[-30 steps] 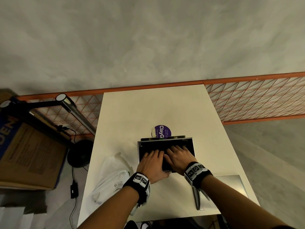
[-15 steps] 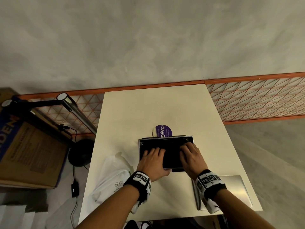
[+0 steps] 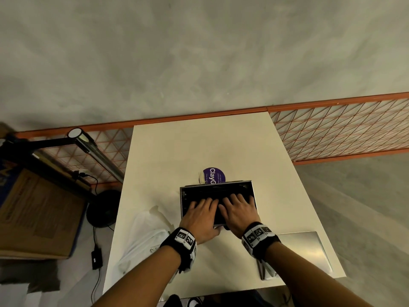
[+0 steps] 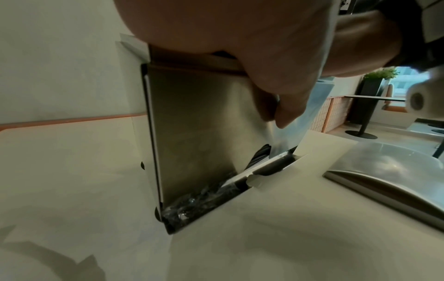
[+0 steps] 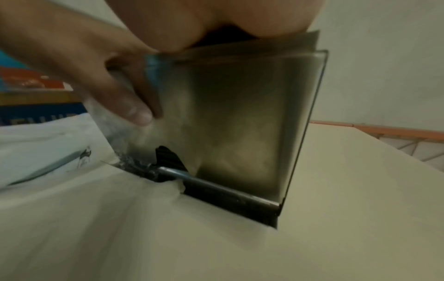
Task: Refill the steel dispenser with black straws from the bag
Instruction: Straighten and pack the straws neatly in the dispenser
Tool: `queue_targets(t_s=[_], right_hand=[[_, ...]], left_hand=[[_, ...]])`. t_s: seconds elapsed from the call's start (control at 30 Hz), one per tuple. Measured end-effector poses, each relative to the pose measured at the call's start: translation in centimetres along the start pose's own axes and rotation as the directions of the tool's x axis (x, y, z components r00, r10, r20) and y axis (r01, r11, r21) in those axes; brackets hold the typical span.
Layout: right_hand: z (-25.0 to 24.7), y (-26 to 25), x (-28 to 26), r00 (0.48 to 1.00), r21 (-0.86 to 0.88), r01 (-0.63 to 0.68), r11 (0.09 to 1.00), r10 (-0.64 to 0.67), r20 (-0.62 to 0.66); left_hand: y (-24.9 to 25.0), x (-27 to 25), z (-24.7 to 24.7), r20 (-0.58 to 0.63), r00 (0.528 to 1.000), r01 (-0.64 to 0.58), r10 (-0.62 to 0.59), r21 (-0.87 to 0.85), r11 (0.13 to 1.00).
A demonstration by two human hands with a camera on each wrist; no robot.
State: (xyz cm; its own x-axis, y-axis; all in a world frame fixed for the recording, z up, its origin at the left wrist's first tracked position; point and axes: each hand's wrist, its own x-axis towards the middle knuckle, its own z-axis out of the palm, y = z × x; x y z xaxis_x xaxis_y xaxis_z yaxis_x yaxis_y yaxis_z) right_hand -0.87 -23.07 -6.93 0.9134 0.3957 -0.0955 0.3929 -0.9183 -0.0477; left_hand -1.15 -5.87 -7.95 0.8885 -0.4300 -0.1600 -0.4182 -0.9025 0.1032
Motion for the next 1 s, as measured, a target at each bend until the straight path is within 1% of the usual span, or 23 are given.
queue_targets(t_s=[0.03,0.13,0.2,0.27,0.37,0.43,0.47,0.57,0.67,0.73,0.87,0.93,1.0], right_hand=[[-0.2,-0.2,-0.1,1.0,-0.031,-0.004,1.0,0.005,0.017],[-0.2,-0.4,-0.1,0.999,-0.074,-0.014,0.997,0.017,0.038],[0.0,-0.4,-0.1,0.999,-0.081,-0.014,0.997,0.018,0.051],[0.1,-0.3,-0.5,0.998,-0.064,-0.005,0.998,0.009,0.06],[0.2,-0.3,-0.5,0.999,-0.055,0.003,0.998,0.0,0.04],[-0.2,-0.4,-0.2,0.999,-0.036,-0.052,0.998,0.052,0.015],[-0.5,-0.5,0.0,0.997,-0.029,-0.076,0.997,0.077,0.01],[-2.1,-0.8,0.9,0.99,-0.045,-0.109,0.993,0.113,0.09],[-3.3,-0.9,2.2,0.982,-0.035,-0.159,0.987,0.162,0.097],[-3.2,-0.9,2.9,0.985,0.015,-0.138,0.99,0.136,0.104],[-2.4,-0.8,4.3,0.98,0.145,-0.029,0.989,-0.001,0.2],[-2.2,-0.7,5.0,0.962,0.192,-0.017,0.981,-0.036,0.269],[-1.9,-0.5,5.7,0.945,0.211,-0.038,0.977,-0.034,0.326]], left_hand=[[0.1,0.0,0.0,-0.011,1.0,-0.006,0.006,-0.01,1.0],[0.2,0.1,0.1,-0.096,0.995,-0.031,0.026,-0.055,0.998],[0.3,0.7,0.0,-0.098,0.995,-0.045,0.037,-0.081,0.996],[0.3,1.6,-0.1,-0.006,0.999,-0.045,0.045,-0.083,0.995],[0.2,2.5,0.1,0.156,0.988,0.013,0.002,-0.093,0.996],[0.2,2.6,0.1,0.191,0.981,0.058,-0.039,-0.095,0.994],[0.2,2.4,0.1,0.181,0.982,0.073,-0.056,-0.092,0.993],[0.3,1.8,0.1,0.094,0.991,0.102,-0.094,-0.083,0.991],[0.5,1.4,-0.1,0.037,0.994,0.102,-0.099,-0.069,0.992],[0.5,1.2,-0.2,0.022,0.995,0.095,-0.093,-0.061,0.994],[0.7,1.0,0.0,0.004,0.995,0.096,-0.096,-0.044,0.994],[0.9,0.7,0.3,-0.019,0.994,0.103,-0.105,-0.064,0.993],[0.9,0.4,0.6,-0.032,0.994,0.102,-0.105,-0.078,0.992]])
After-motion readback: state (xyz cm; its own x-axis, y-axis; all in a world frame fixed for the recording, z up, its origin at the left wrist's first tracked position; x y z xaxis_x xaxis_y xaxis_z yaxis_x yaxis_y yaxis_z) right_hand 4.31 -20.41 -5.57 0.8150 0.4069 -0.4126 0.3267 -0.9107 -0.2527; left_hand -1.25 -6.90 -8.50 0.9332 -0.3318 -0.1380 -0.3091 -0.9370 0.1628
